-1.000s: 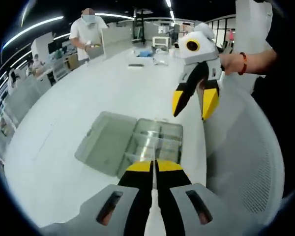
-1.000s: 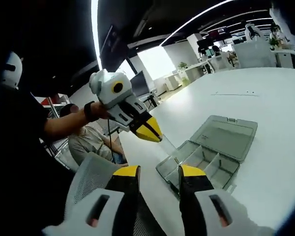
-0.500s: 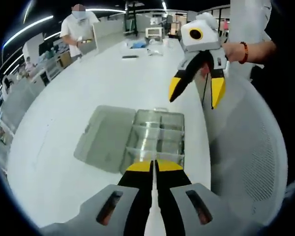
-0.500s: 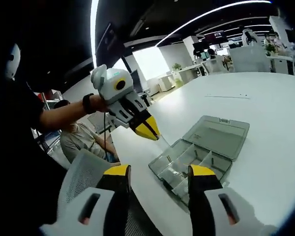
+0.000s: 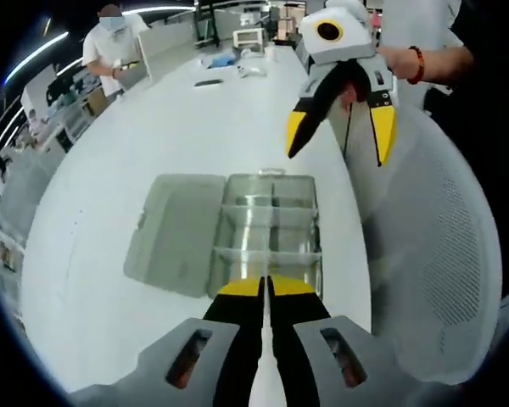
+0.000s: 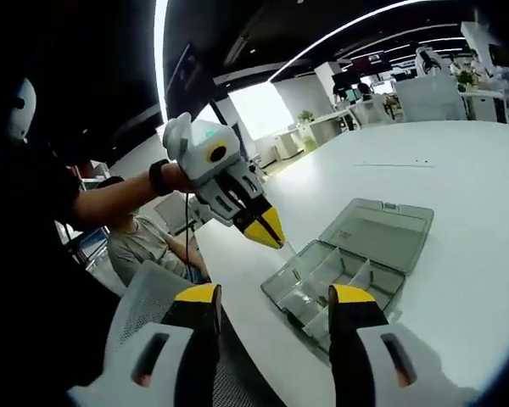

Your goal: Insert the divider into the dual guide fixture by aligning both edges with the guide slots and pushing it downward to the bottom, including one-sided entry, uneven engagement, binding, and posture correction.

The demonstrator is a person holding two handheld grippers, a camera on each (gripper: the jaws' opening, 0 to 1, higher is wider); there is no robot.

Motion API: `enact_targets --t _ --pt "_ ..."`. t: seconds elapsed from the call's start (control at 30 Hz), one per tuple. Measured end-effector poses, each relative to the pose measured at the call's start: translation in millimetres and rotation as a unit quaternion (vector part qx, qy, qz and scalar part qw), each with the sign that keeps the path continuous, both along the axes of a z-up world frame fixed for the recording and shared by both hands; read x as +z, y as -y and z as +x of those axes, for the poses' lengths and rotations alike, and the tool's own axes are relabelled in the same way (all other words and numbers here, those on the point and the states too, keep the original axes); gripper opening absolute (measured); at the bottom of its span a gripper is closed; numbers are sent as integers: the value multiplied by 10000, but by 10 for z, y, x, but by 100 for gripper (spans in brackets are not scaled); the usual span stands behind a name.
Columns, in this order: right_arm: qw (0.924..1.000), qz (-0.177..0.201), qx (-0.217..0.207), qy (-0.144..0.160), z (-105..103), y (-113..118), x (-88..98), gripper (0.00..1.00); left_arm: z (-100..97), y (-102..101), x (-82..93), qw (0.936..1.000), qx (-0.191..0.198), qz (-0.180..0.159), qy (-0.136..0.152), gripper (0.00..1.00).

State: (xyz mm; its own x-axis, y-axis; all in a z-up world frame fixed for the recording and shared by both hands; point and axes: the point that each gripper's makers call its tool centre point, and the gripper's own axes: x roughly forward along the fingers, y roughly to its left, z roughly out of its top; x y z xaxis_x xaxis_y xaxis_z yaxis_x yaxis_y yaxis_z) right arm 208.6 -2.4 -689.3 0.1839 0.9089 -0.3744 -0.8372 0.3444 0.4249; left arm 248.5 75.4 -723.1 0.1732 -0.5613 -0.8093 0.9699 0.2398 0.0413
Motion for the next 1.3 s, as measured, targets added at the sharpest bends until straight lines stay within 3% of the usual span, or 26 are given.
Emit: enact_targets --t 0.7,1.17,1.3 --pt "9999 -13 -102 -61 2 52 -33 46 17 17 -81 9988 -245 411 -43 0" --pt "9995 128 -227 -162 -3 85 -34 47 33 33 -122 9985 -213 299 -395 0" --pt "9994 146 -249 -176 1 87 -33 46 36 30 -143 9986 -273 276 -357 0"
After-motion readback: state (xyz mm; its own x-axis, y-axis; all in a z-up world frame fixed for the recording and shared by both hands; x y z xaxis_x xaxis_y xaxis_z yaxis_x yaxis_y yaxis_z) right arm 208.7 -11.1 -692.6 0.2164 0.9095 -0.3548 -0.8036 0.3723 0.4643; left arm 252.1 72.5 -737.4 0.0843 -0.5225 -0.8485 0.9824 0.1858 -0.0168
